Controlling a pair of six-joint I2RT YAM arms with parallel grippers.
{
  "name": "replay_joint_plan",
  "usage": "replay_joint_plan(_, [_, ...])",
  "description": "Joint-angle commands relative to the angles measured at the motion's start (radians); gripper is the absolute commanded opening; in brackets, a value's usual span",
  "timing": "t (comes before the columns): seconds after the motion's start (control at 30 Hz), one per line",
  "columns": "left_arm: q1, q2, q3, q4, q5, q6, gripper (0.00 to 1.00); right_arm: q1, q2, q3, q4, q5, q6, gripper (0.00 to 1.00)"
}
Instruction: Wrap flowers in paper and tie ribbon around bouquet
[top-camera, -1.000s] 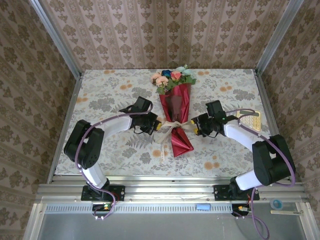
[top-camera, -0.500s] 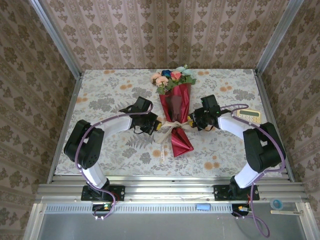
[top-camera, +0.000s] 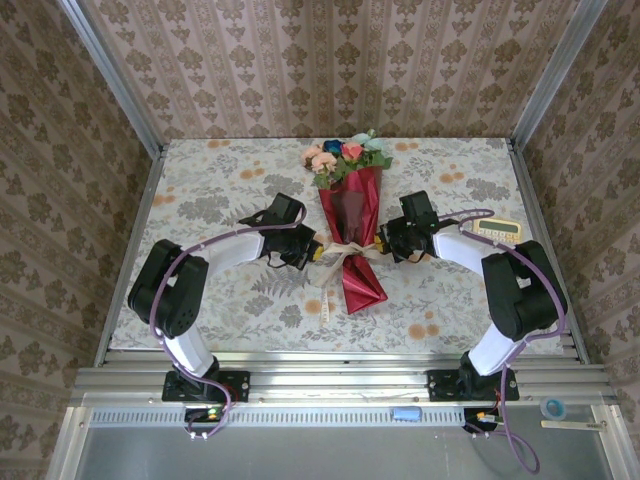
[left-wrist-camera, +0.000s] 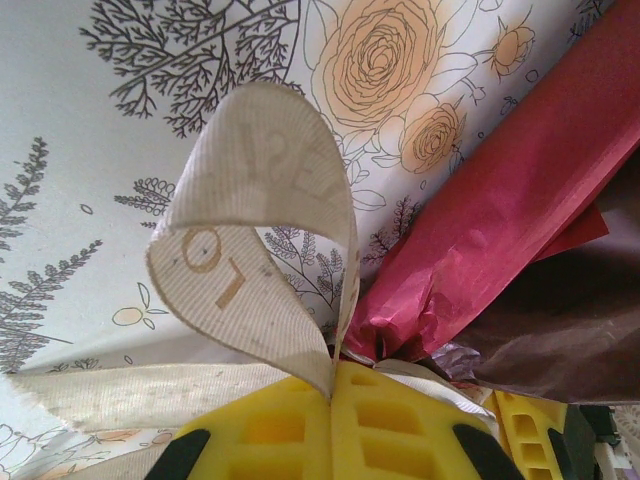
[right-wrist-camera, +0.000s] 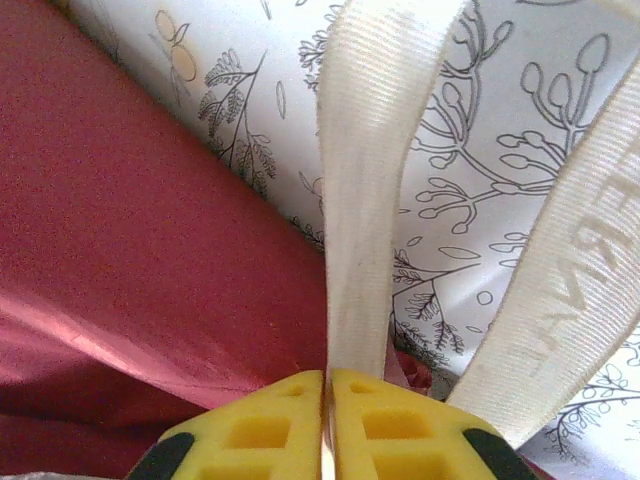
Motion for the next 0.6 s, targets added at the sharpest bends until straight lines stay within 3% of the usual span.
replay_joint_plan(0.0, [-0.004,0.007,0.015,-0.019,0.0,0.023,0.0,0.007,0.015,0.027,-0.014,0.021,0.011,0.02])
replay_joint_plan(0.27, [0.015,-0.027,-0.029,-0.054,-0.007,0.041,0.0,-0.021,-0.084,-0.038,-0.064,0.108,0.007,0.0])
replay_joint_plan(0.57, [0.03,-0.047,-0.067,-0.079,-0.007,0.061,0.0,-0.089,-0.137,-0.103,-0.046,0.112,0.008,0.0])
